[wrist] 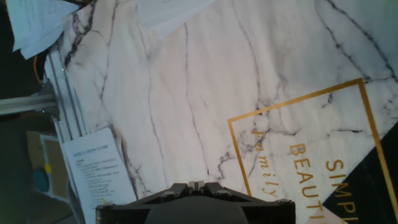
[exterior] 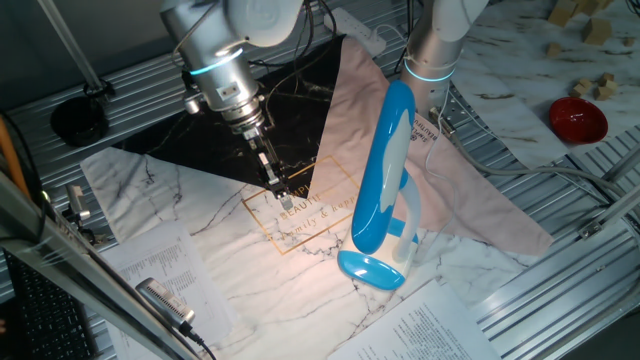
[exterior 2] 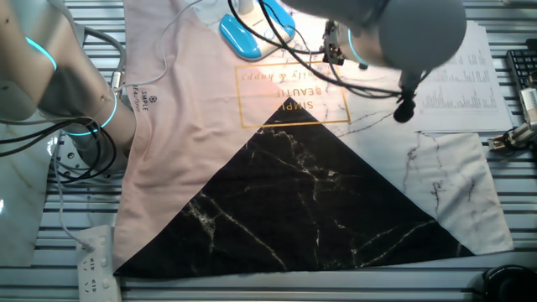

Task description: Turn off the desk lamp by pressing the button

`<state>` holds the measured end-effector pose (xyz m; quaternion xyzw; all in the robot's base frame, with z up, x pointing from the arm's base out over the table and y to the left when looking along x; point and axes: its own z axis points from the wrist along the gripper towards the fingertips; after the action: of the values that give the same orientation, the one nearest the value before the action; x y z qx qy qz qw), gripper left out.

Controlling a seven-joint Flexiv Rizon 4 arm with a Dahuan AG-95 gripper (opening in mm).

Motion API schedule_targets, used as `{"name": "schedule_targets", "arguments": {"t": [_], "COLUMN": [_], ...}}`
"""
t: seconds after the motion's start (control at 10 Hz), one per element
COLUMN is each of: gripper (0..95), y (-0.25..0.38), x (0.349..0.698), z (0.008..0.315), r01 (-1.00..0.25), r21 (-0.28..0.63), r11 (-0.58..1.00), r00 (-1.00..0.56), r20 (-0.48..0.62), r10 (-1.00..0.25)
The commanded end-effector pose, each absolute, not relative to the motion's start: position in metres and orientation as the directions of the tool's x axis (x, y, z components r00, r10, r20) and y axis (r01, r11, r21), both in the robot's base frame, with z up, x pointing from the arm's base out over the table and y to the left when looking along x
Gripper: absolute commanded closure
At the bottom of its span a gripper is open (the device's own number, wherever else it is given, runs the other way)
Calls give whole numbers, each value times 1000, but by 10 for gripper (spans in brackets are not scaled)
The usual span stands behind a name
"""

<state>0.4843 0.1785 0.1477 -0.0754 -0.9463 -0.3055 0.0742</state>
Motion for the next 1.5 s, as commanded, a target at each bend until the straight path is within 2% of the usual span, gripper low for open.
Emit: {"name": "schedule_targets", "arguments": {"t": [0.1, 0.8, 1.1, 1.5], "gripper": [950, 950, 950, 950], "y": [178, 178, 181, 199], "x": [483, 483, 483, 472], "z": [147, 147, 147, 137], "r01": [123, -18, -26, -60], "r21": [450, 437, 539, 578], "r11": [885, 899, 842, 814], "r00": [-991, -995, -990, -978], "r20": [107, 78, 105, 131], "r10": [84, -58, -98, -165]}}
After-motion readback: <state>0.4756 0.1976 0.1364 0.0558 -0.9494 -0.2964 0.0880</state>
